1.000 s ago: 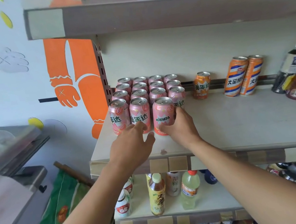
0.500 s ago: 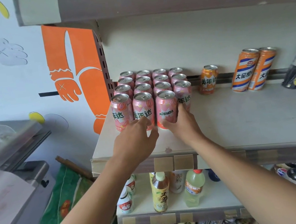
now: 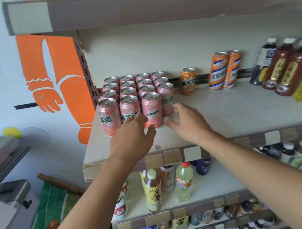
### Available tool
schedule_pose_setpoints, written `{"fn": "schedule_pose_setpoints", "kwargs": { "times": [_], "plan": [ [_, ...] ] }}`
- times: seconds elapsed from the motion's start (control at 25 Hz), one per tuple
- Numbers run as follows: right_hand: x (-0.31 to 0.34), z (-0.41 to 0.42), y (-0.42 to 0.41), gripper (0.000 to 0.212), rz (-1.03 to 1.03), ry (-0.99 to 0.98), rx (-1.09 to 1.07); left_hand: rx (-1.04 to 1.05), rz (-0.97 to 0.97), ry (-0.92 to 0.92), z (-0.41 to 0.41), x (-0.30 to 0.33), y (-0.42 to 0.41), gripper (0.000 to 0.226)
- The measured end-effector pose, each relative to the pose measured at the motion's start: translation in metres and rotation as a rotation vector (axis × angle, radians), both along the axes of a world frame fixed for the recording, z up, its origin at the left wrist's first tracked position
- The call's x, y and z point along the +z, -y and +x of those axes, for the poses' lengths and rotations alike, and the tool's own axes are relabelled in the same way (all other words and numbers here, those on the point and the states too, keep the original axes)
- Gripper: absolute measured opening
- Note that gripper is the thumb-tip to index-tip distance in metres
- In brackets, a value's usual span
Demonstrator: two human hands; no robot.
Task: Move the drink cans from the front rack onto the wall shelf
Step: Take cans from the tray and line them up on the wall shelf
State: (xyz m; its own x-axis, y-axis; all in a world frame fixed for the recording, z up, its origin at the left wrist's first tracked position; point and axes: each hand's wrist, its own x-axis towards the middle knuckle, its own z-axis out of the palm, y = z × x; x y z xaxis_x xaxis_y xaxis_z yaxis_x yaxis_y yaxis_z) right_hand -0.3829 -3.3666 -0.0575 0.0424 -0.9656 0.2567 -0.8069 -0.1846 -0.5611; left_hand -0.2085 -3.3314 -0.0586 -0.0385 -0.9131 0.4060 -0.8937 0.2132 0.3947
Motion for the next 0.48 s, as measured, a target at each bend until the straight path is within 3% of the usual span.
{"fn": "schedule_pose_setpoints", "kwargs": {
  "times": [0.48],
  "plan": [
    [0.037, -0.138, -0.101, 0.056, -0.166, -0.246, -0.317, -0.425, -0.101, -0.018, -0.160, 0.028, -0.010, 0.035]
  ]
}}
